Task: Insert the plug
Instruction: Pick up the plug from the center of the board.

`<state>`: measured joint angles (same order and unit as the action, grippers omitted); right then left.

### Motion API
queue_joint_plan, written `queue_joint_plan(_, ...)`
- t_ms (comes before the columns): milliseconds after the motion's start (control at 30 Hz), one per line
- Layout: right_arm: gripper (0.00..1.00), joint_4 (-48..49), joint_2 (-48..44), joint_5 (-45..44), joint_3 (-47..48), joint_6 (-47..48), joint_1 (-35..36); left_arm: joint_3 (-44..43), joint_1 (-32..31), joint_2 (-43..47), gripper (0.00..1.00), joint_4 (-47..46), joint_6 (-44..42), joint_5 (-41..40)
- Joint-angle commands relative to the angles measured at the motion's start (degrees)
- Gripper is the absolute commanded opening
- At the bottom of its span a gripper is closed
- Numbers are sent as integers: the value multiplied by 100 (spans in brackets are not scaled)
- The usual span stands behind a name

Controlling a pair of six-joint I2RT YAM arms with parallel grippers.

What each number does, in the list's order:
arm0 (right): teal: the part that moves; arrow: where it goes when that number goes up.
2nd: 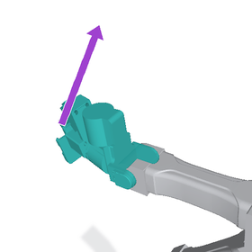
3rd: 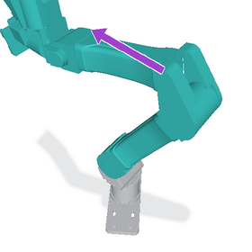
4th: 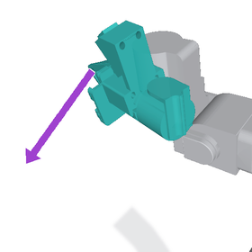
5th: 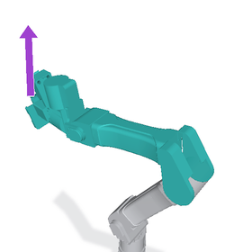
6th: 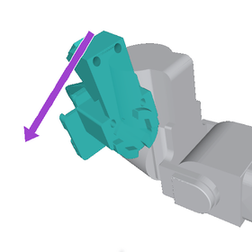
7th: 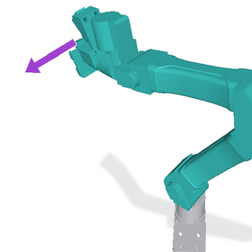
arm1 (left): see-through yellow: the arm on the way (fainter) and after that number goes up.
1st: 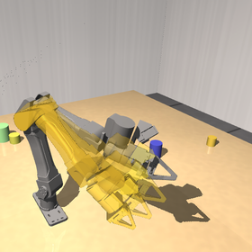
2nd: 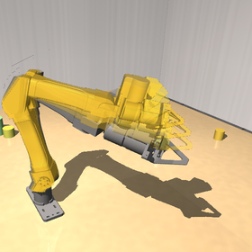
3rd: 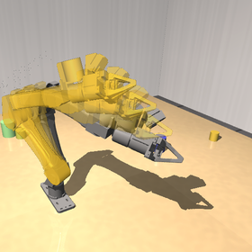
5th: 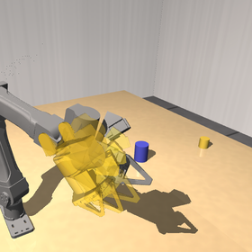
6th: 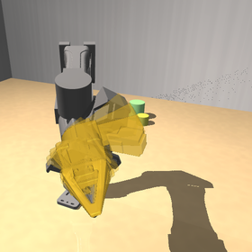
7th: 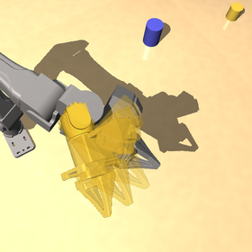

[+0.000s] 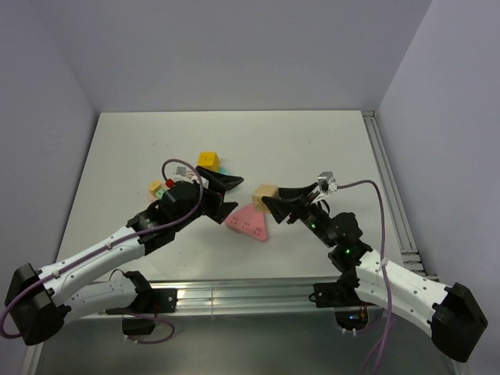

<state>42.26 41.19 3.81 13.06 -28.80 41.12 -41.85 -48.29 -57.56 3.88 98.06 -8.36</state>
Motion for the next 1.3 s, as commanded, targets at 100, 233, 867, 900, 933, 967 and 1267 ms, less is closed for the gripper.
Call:
queue_joint_plan(100, 17, 625, 134, -521, 372, 436, 439, 256, 13, -220, 99, -810, 864, 554)
queue_joint_plan(233, 15, 608, 302, -776, 557, 629, 668, 150, -13, -326, 100, -950, 907, 634)
queue_joint_plan(867, 13, 977, 1066, -1717, 847, 893, 1284, 493, -330, -537, 86, -1855, 1382, 678)
queue_joint_plan(900, 13, 994, 1101, -1726, 847, 911, 1310, 545, -330, -537, 82, -1908, 1400, 669)
queue_joint_plan(933, 13, 1003, 1119, -1744, 830, 920, 1319, 572, -330, -528, 80, -1961, 1443, 669)
queue_joint_plan(967, 13, 1038, 1128, -1761, 821, 928, 1337, 607, -330, -519, 71, -2074, 1453, 669)
queue_joint_plan(1267, 12, 1039, 1190, -1533, 821, 990, 1425, 590, -330, -317, 42, -1935, 1181, 283)
